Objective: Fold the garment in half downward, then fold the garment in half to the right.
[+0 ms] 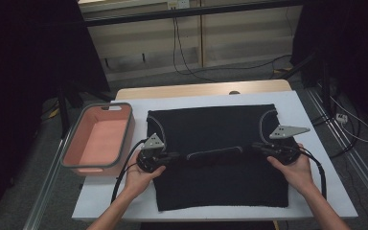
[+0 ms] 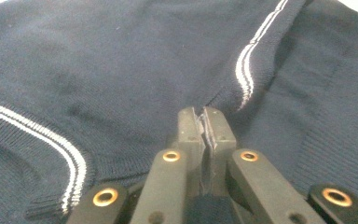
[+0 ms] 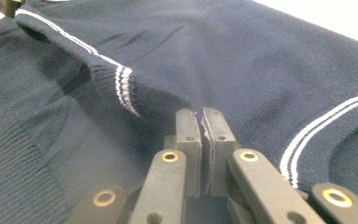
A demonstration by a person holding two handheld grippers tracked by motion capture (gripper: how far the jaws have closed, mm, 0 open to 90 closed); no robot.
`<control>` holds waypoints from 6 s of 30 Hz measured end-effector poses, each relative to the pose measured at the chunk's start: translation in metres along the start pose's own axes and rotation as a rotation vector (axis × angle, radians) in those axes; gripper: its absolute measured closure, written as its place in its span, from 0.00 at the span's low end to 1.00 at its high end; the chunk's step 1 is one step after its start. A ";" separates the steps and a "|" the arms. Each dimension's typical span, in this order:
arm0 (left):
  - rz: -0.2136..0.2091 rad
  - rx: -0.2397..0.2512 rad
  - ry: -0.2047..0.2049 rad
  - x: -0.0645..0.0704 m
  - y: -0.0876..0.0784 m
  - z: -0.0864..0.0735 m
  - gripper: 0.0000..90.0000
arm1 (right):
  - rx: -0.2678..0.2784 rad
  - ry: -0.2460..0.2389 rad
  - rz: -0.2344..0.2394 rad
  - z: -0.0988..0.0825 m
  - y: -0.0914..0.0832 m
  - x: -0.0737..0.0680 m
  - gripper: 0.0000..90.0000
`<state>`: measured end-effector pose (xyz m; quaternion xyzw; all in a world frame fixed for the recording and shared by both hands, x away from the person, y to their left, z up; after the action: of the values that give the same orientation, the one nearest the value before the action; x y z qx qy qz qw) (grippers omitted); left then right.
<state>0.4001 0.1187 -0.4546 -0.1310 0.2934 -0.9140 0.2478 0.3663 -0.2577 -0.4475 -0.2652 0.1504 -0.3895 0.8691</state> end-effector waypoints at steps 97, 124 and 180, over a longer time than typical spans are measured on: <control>-0.108 -0.143 0.092 0.072 -0.034 -0.052 0.93 | -0.135 -0.075 0.119 -0.068 -0.042 -0.076 0.87; 0.109 -0.034 0.003 0.033 -0.035 -0.050 0.08 | -0.016 -0.030 -0.013 -0.049 -0.021 -0.073 0.20; 0.152 0.076 -0.052 0.016 -0.054 -0.050 0.07 | -0.097 -0.231 0.288 0.029 0.088 -0.196 0.11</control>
<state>0.3472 0.1721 -0.4600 -0.1223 0.2609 -0.8994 0.3287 0.3051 -0.0506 -0.4636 -0.3252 0.1047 -0.2203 0.9136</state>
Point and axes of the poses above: each handheld gripper's, and its own axes: y roughly forward along the jaws, z roughly out of its top, x roughly to its right, the point moved 3 cm from there along y, roughly forward along the jaws, and after that the axes turned 2 degrees about z, right-handed, at the moved point
